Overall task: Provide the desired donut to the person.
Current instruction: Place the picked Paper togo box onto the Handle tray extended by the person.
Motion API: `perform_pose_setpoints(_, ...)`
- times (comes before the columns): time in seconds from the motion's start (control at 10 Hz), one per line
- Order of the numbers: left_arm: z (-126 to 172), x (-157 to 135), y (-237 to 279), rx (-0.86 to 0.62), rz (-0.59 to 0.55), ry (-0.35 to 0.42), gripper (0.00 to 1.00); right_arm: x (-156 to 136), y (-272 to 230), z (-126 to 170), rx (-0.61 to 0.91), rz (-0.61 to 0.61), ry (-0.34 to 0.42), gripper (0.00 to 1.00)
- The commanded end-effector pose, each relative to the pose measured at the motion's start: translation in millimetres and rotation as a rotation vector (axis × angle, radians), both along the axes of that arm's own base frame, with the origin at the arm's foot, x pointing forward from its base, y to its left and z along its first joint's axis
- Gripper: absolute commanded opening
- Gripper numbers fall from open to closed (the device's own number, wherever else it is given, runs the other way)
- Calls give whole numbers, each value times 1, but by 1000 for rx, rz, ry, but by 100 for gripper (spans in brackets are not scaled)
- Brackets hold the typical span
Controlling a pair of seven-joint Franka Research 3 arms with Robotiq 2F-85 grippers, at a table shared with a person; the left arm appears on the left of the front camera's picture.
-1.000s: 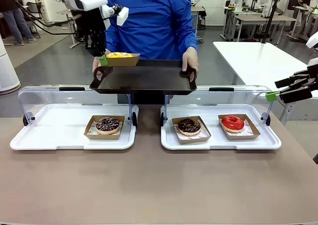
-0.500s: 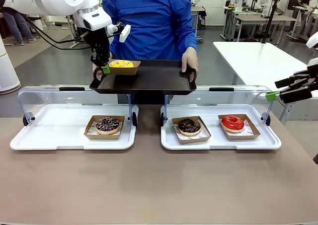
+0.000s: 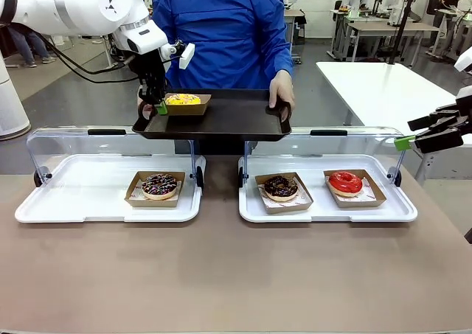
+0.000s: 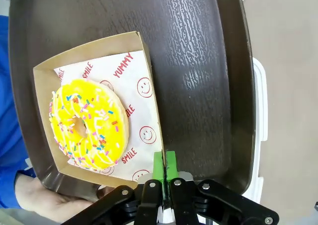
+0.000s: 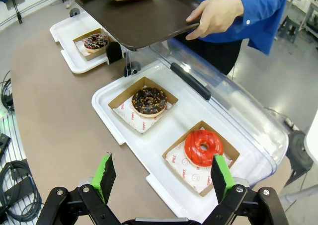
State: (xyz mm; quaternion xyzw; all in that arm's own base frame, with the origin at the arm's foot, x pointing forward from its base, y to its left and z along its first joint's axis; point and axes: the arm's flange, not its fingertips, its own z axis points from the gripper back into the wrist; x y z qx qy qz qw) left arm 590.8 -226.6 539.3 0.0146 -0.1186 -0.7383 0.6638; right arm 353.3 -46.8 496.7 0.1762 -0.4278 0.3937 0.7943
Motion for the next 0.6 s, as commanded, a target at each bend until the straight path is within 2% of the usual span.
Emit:
perform_pose_setpoints(0.0, -2, 7, -5, -33, 2, 5, 2, 2, -1, -2, 5, 13, -10, 100)
perform_pose_setpoints(0.1, -1, 7, -7, -26, 0, 9, 2, 2, -1, -2, 5, 13, -10, 100)
perform_pose_setpoints(0.2, 1, 7, -7, -18, 5, 22, 56, 2, -1, -2, 5, 13, -10, 100)
perform_pose_setpoints(0.3, 5, 4, -7, -4, 5, 20, 59, 2, -1, -2, 5, 13, -10, 100)
perform_pose_setpoints(0.4, 8, 3, -7, 4, 26, 19, 100, 2, -1, -2, 5, 13, -10, 100)
perform_pose_setpoints(0.5, 10, 3, -8, 20, 39, 48, 100, 2, -1, -2, 5, 13, -10, 100)
